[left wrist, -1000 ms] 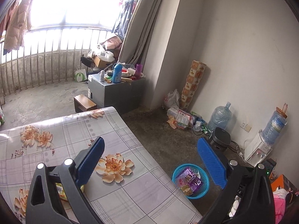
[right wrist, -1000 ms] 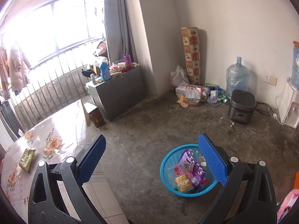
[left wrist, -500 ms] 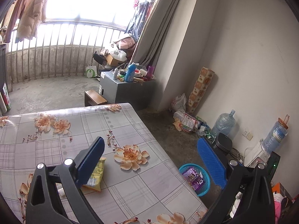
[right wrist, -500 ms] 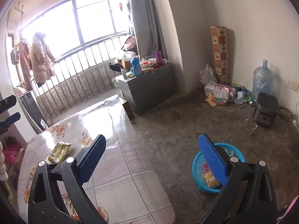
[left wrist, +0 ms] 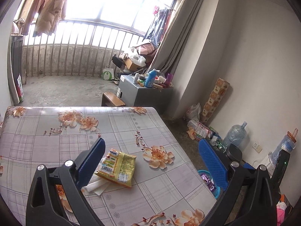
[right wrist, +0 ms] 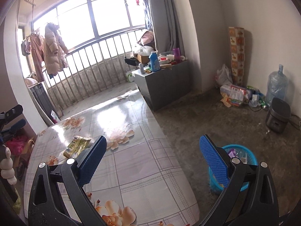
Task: Collect trash
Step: 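Move both grippers back over the table toward the yellow snack bag, then grasp the yellow snack bag with the right gripper while the left gripper grasps the white tissue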
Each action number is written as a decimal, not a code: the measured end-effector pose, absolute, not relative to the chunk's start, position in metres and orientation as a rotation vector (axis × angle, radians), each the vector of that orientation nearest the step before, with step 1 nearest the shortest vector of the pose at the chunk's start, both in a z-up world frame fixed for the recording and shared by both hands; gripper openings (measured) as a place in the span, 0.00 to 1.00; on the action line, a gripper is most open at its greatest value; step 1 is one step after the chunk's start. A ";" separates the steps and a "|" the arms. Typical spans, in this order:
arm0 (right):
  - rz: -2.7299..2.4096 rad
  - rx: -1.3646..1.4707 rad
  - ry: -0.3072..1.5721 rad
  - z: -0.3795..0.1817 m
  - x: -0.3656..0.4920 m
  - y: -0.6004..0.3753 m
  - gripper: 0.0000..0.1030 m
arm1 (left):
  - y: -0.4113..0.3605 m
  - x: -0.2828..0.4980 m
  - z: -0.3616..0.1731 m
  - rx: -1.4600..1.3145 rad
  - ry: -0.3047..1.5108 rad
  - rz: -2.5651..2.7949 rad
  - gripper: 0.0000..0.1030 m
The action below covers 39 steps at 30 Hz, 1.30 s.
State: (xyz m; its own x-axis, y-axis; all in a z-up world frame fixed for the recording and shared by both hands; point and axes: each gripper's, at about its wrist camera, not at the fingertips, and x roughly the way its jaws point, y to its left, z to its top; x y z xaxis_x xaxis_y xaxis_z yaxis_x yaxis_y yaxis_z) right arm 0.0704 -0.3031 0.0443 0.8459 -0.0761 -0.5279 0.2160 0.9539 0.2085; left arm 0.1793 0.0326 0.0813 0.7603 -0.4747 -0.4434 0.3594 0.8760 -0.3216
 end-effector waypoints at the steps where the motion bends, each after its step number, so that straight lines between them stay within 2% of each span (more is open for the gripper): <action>1: -0.147 0.276 0.551 0.043 0.072 -0.303 0.92 | 0.039 0.179 0.079 -0.228 0.541 -0.445 0.94; 10: 0.005 0.307 0.669 0.021 0.107 -0.264 0.91 | 0.091 0.183 0.042 -0.249 0.602 -0.339 0.94; 13: 0.098 0.333 0.717 0.016 0.123 -0.249 0.88 | 0.100 0.187 0.026 -0.220 0.628 -0.319 0.94; 15: 0.169 0.373 0.762 0.011 0.138 -0.241 0.84 | 0.104 0.191 0.015 -0.184 0.648 -0.319 0.90; 18: 0.259 0.447 0.854 0.001 0.167 -0.226 0.77 | 0.106 0.204 -0.003 -0.150 0.693 -0.327 0.78; 20: 0.294 0.489 0.931 -0.010 0.190 -0.214 0.73 | 0.106 0.217 -0.013 -0.132 0.721 -0.333 0.64; 24: 0.314 0.503 1.051 -0.031 0.235 -0.188 0.59 | 0.102 0.253 -0.033 -0.096 0.772 -0.352 0.44; 29: 0.316 0.435 1.123 -0.051 0.278 -0.154 0.53 | 0.096 0.296 -0.066 -0.045 0.891 -0.350 0.19; 31: 0.324 0.376 1.123 -0.046 0.284 -0.142 0.50 | 0.091 0.302 -0.075 -0.035 0.933 -0.367 0.13; 32: 0.337 0.361 1.136 -0.046 0.285 -0.139 0.43 | 0.089 0.302 -0.079 -0.042 0.953 -0.387 0.12; 33: 0.354 0.359 1.153 -0.047 0.285 -0.135 0.28 | 0.087 0.299 -0.081 -0.050 0.965 -0.406 0.12; 35: 0.357 0.345 1.174 -0.049 0.282 -0.134 0.12 | 0.082 0.291 -0.083 -0.049 0.978 -0.427 0.10; 39: 0.368 0.330 1.173 -0.047 0.267 -0.144 0.06 | 0.072 0.271 -0.083 -0.059 0.987 -0.465 0.09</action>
